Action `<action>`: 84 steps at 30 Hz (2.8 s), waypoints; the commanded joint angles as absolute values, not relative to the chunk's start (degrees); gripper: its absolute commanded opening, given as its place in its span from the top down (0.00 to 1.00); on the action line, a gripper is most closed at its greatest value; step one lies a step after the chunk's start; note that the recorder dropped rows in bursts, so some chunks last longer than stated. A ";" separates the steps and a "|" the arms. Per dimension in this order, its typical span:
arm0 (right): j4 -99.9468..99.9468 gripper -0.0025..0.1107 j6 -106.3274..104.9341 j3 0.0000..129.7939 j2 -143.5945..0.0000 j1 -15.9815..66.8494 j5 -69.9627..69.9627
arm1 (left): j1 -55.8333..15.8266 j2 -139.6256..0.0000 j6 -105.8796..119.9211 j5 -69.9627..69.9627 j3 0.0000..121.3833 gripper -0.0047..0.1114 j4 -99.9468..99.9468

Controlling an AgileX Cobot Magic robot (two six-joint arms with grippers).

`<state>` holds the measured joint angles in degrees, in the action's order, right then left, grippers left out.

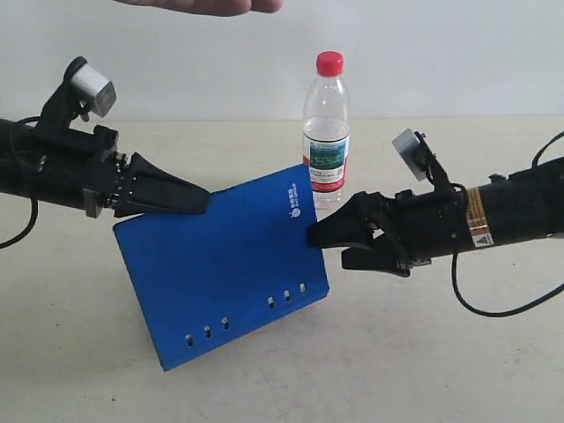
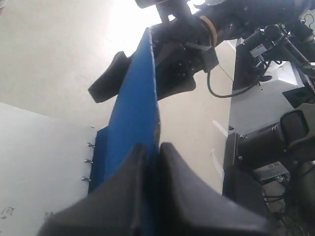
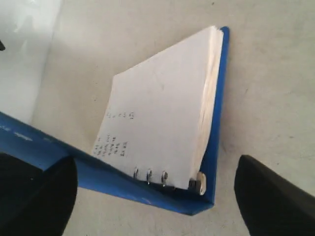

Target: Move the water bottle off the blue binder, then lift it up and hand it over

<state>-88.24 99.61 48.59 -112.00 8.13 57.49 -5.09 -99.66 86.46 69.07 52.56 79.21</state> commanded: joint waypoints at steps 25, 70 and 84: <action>-86.90 0.61 90.96 51.61 -129.26 18.56 69.96 | -5.21 -109.66 90.43 47.72 51.45 0.83 81.46; -99.95 0.98 97.11 51.01 -98.58 18.44 47.16 | -5.21 -92.36 36.35 23.87 32.59 0.48 40.45; -99.95 0.91 102.67 48.59 -92.47 18.44 42.16 | -5.21 -92.36 65.84 38.76 30.58 0.48 76.18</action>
